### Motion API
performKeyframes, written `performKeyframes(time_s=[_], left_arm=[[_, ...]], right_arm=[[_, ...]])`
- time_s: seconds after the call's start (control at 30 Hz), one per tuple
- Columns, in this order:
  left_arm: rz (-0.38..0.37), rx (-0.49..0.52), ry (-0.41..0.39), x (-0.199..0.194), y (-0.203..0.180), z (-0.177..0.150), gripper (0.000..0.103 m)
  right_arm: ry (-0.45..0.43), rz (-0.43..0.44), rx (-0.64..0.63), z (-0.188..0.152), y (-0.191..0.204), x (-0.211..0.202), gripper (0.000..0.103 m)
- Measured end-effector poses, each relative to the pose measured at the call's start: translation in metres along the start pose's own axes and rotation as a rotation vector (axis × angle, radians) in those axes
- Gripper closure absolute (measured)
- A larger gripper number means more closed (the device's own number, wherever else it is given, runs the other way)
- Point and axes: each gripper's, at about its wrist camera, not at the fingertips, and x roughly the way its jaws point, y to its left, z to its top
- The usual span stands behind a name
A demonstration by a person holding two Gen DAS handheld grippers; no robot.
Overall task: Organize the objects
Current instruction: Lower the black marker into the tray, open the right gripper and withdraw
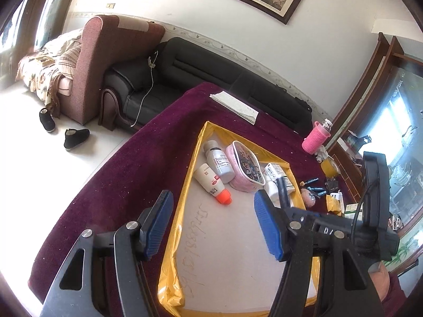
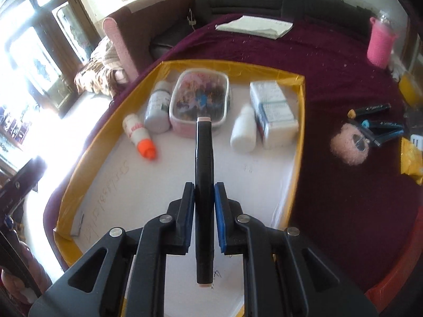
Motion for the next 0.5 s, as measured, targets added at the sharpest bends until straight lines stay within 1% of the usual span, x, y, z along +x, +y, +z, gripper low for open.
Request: performKeyframes(time_s=[0.07, 0.13, 0.27, 0.33, 0.4, 0.43, 0.47, 0.5], left_arm=[[-0.022, -0.002, 0.006, 0.0, 0.0, -0.001, 0.045], [-0.035, 0.003, 0.001, -0.002, -0.002, -0.003, 0.045], [-0.038, 0.014, -0.004, -0.008, -0.005, -0.006, 0.045], [-0.032, 0.015, -0.001, -0.012, -0.005, -0.008, 0.045], [-0.014, 0.016, -0.002, -0.016, -0.006, -0.01, 0.042], [-0.007, 0.016, -0.004, -0.018, -0.007, -0.011, 0.037], [-0.003, 0.015, -0.006, -0.019, -0.007, -0.012, 0.033], [-0.003, 0.013, -0.004, -0.019, -0.007, -0.012, 0.033]], right_arm=[[-0.031, -0.026, 0.002, 0.017, 0.0, -0.004, 0.09], [-0.038, -0.042, 0.039, 0.035, -0.006, 0.001, 0.09], [0.018, -0.044, 0.112, 0.067, -0.019, 0.038, 0.09], [0.039, -0.078, 0.115, 0.077, -0.021, 0.055, 0.09], [0.068, -0.093, 0.099, 0.082, -0.021, 0.067, 0.09], [0.058, -0.095, 0.092, 0.083, -0.019, 0.067, 0.09], [0.055, -0.099, 0.082, 0.083, -0.019, 0.064, 0.089], [0.053, -0.089, 0.076, 0.082, -0.017, 0.06, 0.089]])
